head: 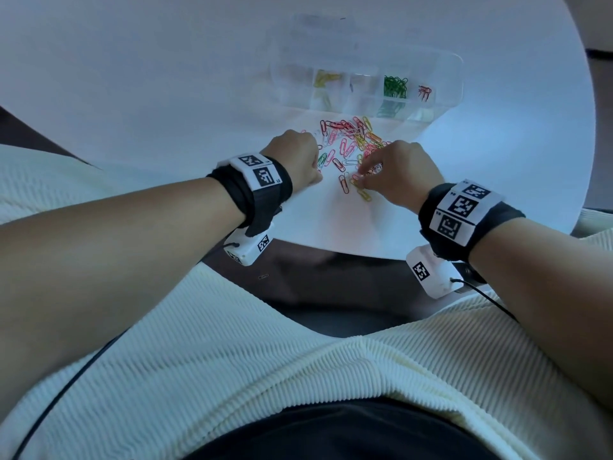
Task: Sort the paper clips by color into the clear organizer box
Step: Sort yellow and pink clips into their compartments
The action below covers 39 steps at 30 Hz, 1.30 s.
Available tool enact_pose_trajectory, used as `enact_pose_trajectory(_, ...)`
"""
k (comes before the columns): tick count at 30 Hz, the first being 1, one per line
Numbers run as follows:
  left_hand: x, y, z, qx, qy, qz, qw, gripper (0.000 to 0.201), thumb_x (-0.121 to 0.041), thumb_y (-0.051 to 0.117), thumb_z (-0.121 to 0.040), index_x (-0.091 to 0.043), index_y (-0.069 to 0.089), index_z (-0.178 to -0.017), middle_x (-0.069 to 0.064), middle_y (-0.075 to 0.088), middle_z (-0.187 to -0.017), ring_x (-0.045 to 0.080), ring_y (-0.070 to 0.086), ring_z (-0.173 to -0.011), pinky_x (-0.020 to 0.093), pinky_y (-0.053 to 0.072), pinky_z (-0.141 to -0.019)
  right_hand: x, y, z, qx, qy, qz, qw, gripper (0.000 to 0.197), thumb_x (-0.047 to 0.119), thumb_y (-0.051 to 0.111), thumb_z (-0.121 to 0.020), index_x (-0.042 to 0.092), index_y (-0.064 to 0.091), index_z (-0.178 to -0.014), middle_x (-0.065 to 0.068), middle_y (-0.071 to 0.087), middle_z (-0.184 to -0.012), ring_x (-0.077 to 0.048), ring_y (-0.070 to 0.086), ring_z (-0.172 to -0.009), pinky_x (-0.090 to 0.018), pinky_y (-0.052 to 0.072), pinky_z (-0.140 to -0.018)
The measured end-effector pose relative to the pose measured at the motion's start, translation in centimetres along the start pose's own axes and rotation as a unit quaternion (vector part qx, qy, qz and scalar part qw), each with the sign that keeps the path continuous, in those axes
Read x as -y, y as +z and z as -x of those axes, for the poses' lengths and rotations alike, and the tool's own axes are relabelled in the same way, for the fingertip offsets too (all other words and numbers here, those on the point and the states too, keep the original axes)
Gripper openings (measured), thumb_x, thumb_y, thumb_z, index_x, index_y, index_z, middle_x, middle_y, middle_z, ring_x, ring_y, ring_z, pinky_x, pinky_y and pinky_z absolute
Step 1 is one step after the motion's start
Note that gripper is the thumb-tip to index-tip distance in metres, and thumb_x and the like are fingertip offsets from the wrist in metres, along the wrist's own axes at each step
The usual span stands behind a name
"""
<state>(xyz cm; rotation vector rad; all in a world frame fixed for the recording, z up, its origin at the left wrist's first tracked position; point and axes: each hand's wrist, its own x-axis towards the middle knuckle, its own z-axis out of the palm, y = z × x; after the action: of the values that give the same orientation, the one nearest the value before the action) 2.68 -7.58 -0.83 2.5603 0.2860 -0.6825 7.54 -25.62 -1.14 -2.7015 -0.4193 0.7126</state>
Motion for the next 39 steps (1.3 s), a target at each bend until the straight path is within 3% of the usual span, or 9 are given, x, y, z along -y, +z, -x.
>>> enact_pose_trajectory(4, -0.1, 0.1, -0.1, -0.008, 0.011, 0.002, 1.0, 0.009, -0.014, 0.064, -0.083, -0.01, 0.071, -0.087, 0.011, 0.069, -0.095, 0.031, 0.064, -0.085, 0.028, 0.045, -0.067, 0.0, 0.4, 0.0, -0.01, -0.01, 0.026, 1.0, 0.014, 0.034, 0.074, -0.081, 0.029, 0.076, -0.093, -0.006, 0.071, -0.105, -0.026, 0.063, -0.086, -0.026, 0.045, -0.068)
enact_pose_trajectory(10, -0.1, 0.0, -0.3, -0.015, 0.032, -0.008, 0.999, 0.018, -0.005, 0.061, -0.08, -0.012, 0.07, -0.094, 0.01, 0.067, -0.104, 0.031, 0.063, -0.093, 0.027, 0.044, -0.07, -0.1, 0.4, -0.1, 0.01, 0.004, 0.002, 1.0, 0.007, 0.027, 0.075, -0.078, 0.021, 0.073, -0.077, -0.004, 0.067, -0.083, -0.019, 0.054, -0.061, -0.025, 0.038, -0.059)
enact_pose_trajectory(14, -0.1, 0.0, -0.3, -0.01, 0.021, 0.001, 1.0, 0.02, -0.005, 0.065, -0.079, -0.011, 0.069, -0.097, 0.009, 0.067, -0.107, 0.029, 0.063, -0.095, 0.029, 0.048, -0.073, 0.1, 0.0, -0.3, -0.008, 0.009, -0.047, 0.999, 0.002, 0.024, 0.069, -0.081, 0.023, 0.07, -0.08, 0.005, 0.058, -0.076, -0.015, 0.054, -0.075, -0.023, 0.036, -0.059)
enact_pose_trajectory(25, -0.6, -0.6, -0.3, -0.003, 0.009, 0.027, 1.0, 0.009, -0.008, 0.07, -0.075, -0.011, 0.072, -0.083, 0.006, 0.071, -0.091, 0.025, 0.067, -0.085, 0.027, 0.048, -0.066, 0.0, -1.7, -0.5, -0.072, 0.073, -0.306, 0.947, 0.007, 0.02, 0.079, -0.076, 0.017, 0.075, -0.081, 0.021, 0.053, -0.044, 0.004, 0.046, -0.04, -0.009, 0.032, -0.044)
enact_pose_trajectory(28, -1.1, -1.8, -0.3, 0.001, -0.027, 0.124, 0.992, 0.004, -0.014, 0.072, -0.074, -0.011, 0.071, -0.076, 0.001, 0.068, -0.081, 0.017, 0.061, -0.075, 0.025, 0.046, -0.065, 0.2, -2.7, -0.2, -0.074, 0.079, -0.371, 0.922, 0.005, 0.013, 0.078, -0.075, 0.013, 0.076, -0.08, 0.016, 0.06, -0.05, 0.002, 0.044, -0.037, -0.011, 0.031, -0.039)
enact_pose_trajectory(31, -1.5, -3.1, 0.0, 0.097, -0.084, 0.353, 0.927, 0.014, -0.006, 0.062, -0.072, -0.01, 0.053, -0.061, 0.006, 0.049, -0.063, 0.016, 0.034, -0.051, 0.023, 0.03, -0.05, 0.4, -3.2, -0.3, -0.03, 0.118, -0.446, 0.887, 0.011, 0.01, 0.074, -0.076, 0.015, 0.07, -0.067, 0.007, 0.039, -0.042, -0.013, 0.027, -0.04, -0.02, 0.023, -0.043)
enact_pose_trajectory(34, -2.0, -4.6, 0.6, 0.21, -0.092, 0.57, 0.789, 0.018, -0.005, 0.038, -0.071, -0.017, 0.031, -0.059, 0.001, 0.033, -0.054, 0.011, 0.01, -0.044, 0.021, 0.015, -0.046, 0.6, -3.6, -0.3, 0.069, 0.154, -0.573, 0.802, 0.018, 0.01, 0.053, -0.079, 0.017, 0.043, -0.065, 0.003, 0.018, -0.054, -0.017, 0.011, -0.051, -0.028, 0.013, -0.048)
enact_pose_trajectory(37, -2.8, -5.9, 1.2, 0.221, -0.057, 0.693, 0.684, 0.008, -0.008, 0.029, -0.056, -0.016, 0.031, -0.057, -0.001, 0.024, -0.051, 0.011, 0.004, -0.046, 0.021, 0.009, -0.047, 1.3, -4.3, 0.2, 0.158, 0.144, -0.678, 0.704, 0.009, 0.014, 0.038, -0.067, 0.018, 0.031, -0.066, 0.001, 0.019, -0.061, -0.017, 0.012, -0.055, -0.027, 0.017, -0.047)
enact_pose_trajectory(39, -3.1, -6.5, 1.5, 0.213, -0.021, 0.73, 0.649, 0.006, -0.01, 0.029, -0.054, -0.016, 0.03, -0.054, -0.002, 0.021, -0.049, 0.011, 0.003, -0.045, 0.022, 0.007, -0.047, 1.8, -4.7, 0.6, 0.197, 0.129, -0.713, 0.66, 0.006, 0.017, 0.035, -0.066, 0.018, 0.03, -0.067, 0.0, 0.024, -0.061, -0.017, 0.016, -0.055, -0.027, 0.021, -0.044)
